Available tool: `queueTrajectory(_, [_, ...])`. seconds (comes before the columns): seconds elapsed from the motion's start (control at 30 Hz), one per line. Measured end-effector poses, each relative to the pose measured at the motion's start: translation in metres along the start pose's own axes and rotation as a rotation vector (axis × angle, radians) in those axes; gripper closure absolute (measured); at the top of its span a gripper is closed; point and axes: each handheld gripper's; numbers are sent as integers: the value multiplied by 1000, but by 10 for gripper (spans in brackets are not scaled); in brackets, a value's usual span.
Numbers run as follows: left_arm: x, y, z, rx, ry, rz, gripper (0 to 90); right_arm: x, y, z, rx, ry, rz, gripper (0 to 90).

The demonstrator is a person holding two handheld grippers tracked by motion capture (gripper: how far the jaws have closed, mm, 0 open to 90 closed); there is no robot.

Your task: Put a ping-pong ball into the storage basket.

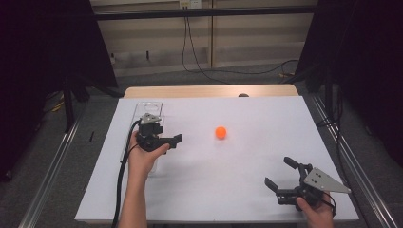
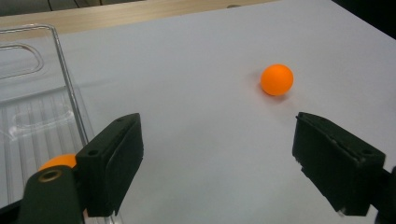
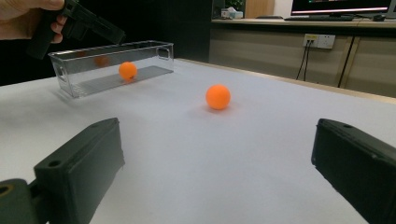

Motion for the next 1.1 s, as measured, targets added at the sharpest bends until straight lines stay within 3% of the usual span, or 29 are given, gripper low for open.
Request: queueTrajectory(1.1, [-3, -22, -21, 34, -25, -5, 117, -1, 0, 0, -4, 4, -2, 20])
Point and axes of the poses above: each handheld gripper's, and its own axes: y roughly backward along the jaws, x roughly out of its underside, z roughly to its left, and after that the axes turned 1 degree about -z, right-handed
